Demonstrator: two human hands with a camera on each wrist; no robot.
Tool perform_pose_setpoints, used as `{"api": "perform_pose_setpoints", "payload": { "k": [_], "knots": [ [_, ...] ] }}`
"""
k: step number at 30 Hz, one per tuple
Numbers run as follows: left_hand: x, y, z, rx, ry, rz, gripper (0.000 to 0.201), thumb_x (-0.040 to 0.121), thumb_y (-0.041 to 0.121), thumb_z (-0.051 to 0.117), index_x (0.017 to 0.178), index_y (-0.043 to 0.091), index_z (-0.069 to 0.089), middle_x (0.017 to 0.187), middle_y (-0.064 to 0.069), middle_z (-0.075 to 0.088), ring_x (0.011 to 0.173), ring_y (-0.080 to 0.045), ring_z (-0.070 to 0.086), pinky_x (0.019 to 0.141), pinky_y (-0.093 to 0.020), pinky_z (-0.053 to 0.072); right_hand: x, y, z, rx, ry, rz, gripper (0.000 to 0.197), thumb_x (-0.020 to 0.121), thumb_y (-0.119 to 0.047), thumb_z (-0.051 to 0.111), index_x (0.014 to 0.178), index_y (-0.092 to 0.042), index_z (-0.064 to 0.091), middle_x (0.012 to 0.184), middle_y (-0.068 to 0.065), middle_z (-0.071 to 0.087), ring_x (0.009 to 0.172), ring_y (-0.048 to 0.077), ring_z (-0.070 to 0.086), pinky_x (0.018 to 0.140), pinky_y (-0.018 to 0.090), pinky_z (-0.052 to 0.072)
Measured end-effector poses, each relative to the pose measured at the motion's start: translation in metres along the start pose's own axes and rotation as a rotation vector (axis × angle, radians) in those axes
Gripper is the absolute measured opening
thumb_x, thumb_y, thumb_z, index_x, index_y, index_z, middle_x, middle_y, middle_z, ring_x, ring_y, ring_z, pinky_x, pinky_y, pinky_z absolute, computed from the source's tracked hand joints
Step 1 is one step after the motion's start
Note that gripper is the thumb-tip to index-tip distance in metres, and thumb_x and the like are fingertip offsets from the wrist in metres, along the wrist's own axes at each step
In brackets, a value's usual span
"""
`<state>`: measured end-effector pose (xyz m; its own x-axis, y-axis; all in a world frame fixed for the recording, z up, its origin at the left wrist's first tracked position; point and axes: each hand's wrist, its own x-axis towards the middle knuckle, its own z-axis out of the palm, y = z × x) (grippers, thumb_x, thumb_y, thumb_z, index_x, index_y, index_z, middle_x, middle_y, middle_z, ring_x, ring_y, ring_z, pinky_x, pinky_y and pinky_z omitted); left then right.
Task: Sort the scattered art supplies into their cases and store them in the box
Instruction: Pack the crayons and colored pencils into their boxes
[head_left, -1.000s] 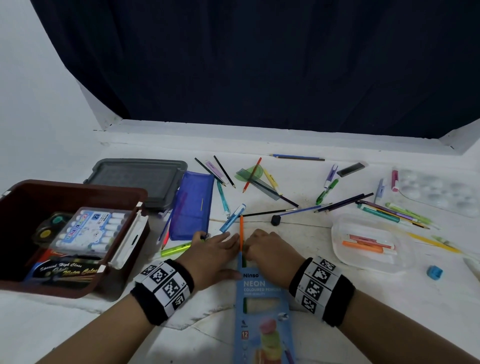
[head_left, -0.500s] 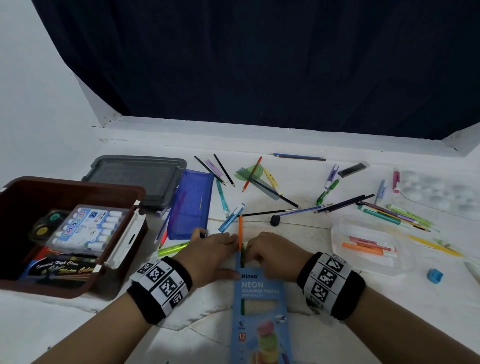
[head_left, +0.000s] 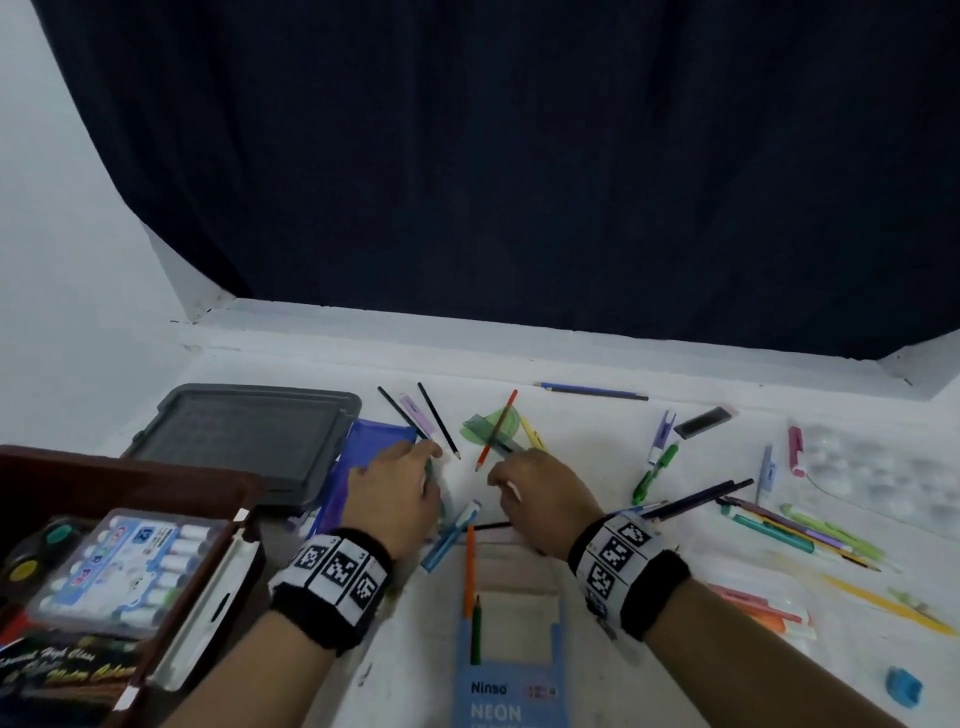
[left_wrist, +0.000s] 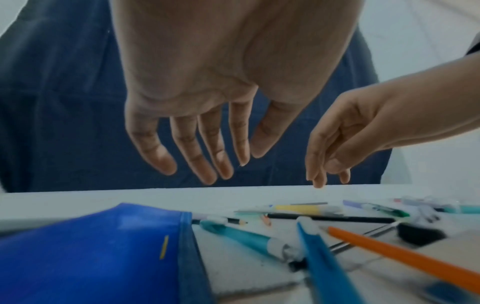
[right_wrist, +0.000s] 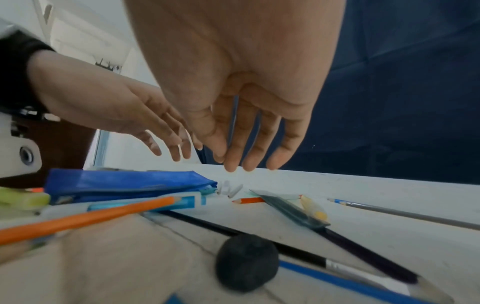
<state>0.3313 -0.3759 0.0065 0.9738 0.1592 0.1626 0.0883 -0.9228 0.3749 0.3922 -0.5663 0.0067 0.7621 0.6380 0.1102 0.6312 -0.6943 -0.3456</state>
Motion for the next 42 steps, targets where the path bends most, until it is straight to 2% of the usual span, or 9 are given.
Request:
{"api": "perform_pose_setpoints", "payload": {
  "k": [4, 7, 13, 18, 21, 25, 32, 37, 42],
  "knots": [
    [0.034, -0.003, 0.014, 0.176, -0.147, -0.169, 0.039, 0.094, 0.025, 0.045, 0.132, 0.031, 0.050, 0.139, 0.002, 0.047, 0.129, -0.022, 0.044, 0.100, -0.049, 0.032, 0.029, 0.005, 0.008, -0.107, -0.148, -0.027, 0.039, 0.095, -0.006, 0.047, 0.131, -0.013, 0.059, 0.132, 0.010, 0.057, 0.126, 0.028, 0.047, 0.100, 0.042, 0.044],
    [0.059, -0.006, 0.018, 0.244, -0.312, -0.211, 0.052, 0.096, 0.027, 0.045, 0.147, 0.028, 0.036, 0.162, 0.001, 0.018, 0.150, -0.022, 0.016, 0.111, -0.059, 0.024, 0.046, 0.008, 0.014, -0.235, -0.243, -0.086, 0.042, 0.093, -0.003, 0.048, 0.134, -0.009, 0.053, 0.138, 0.009, 0.051, 0.135, 0.030, 0.039, 0.099, 0.046, 0.045],
    [0.081, -0.001, 0.029, 0.368, -0.573, -0.257, 0.067, 0.100, 0.031, 0.037, 0.159, 0.020, 0.006, 0.167, 0.000, -0.006, 0.153, -0.028, -0.007, 0.114, -0.069, 0.004, 0.064, 0.010, 0.021, -0.451, -0.343, -0.072, 0.045, 0.094, -0.005, 0.052, 0.138, -0.010, 0.048, 0.144, 0.008, 0.044, 0.142, 0.028, 0.030, 0.097, 0.045, 0.043],
    [0.076, 0.004, 0.028, 0.457, -0.548, -0.107, 0.061, 0.099, 0.024, 0.042, 0.156, 0.019, 0.020, 0.167, -0.001, 0.006, 0.151, -0.030, 0.011, 0.114, -0.069, 0.011, 0.066, -0.001, 0.008, -0.611, -0.310, -0.072, 0.015, 0.085, 0.004, 0.060, 0.094, -0.001, 0.071, 0.102, 0.019, 0.067, 0.102, 0.036, 0.062, 0.077, 0.039, 0.049],
    [0.069, 0.006, 0.029, 0.487, -0.444, -0.002, 0.045, 0.097, 0.018, 0.047, 0.142, 0.022, 0.047, 0.150, -0.003, 0.037, 0.138, -0.031, 0.035, 0.111, -0.061, 0.023, 0.060, -0.001, -0.002, -0.629, -0.189, -0.071, 0.031, 0.040, 0.000, 0.089, 0.044, -0.009, 0.059, 0.049, 0.012, 0.058, 0.046, 0.030, 0.060, 0.047, 0.030, 0.046],
    [0.068, 0.004, 0.032, 0.507, -0.337, 0.102, 0.027, 0.091, 0.015, 0.051, 0.108, 0.028, 0.068, 0.116, 0.002, 0.059, 0.109, -0.027, 0.055, 0.098, -0.049, 0.028, 0.054, 0.013, 0.001, -0.611, -0.296, -0.048, 0.016, 0.085, 0.000, 0.058, 0.092, -0.009, 0.070, 0.100, 0.014, 0.068, 0.101, 0.034, 0.060, 0.079, 0.039, 0.047],
    [0.065, 0.009, 0.036, 0.450, -0.259, 0.229, 0.024, 0.087, 0.026, 0.062, 0.108, 0.034, 0.069, 0.113, 0.006, 0.060, 0.108, -0.024, 0.054, 0.092, -0.044, 0.025, 0.033, 0.026, -0.005, -0.558, -0.285, -0.057, 0.030, 0.095, -0.007, 0.047, 0.123, -0.014, 0.055, 0.129, 0.013, 0.053, 0.124, 0.033, 0.044, 0.092, 0.043, 0.041],
    [0.062, 0.009, 0.042, 0.423, -0.232, 0.331, 0.014, 0.089, 0.037, 0.065, 0.102, 0.032, 0.064, 0.107, 0.004, 0.051, 0.105, -0.025, 0.049, 0.088, -0.043, 0.018, 0.025, 0.029, -0.016, -0.365, 0.008, -0.086, 0.049, 0.083, 0.000, 0.037, 0.126, -0.020, 0.048, 0.113, 0.008, 0.060, 0.110, 0.033, 0.052, 0.079, 0.041, 0.041],
    [0.060, 0.014, 0.040, 0.462, -0.329, 0.448, 0.018, 0.092, 0.021, 0.059, 0.103, 0.035, 0.056, 0.107, 0.006, 0.048, 0.105, -0.023, 0.048, 0.092, -0.047, 0.019, 0.021, 0.016, -0.038, -0.281, 0.276, -0.023, 0.051, 0.076, 0.010, 0.053, 0.120, -0.015, 0.053, 0.096, 0.005, 0.063, 0.090, 0.031, 0.056, 0.067, 0.037, 0.041]
  ]
}}
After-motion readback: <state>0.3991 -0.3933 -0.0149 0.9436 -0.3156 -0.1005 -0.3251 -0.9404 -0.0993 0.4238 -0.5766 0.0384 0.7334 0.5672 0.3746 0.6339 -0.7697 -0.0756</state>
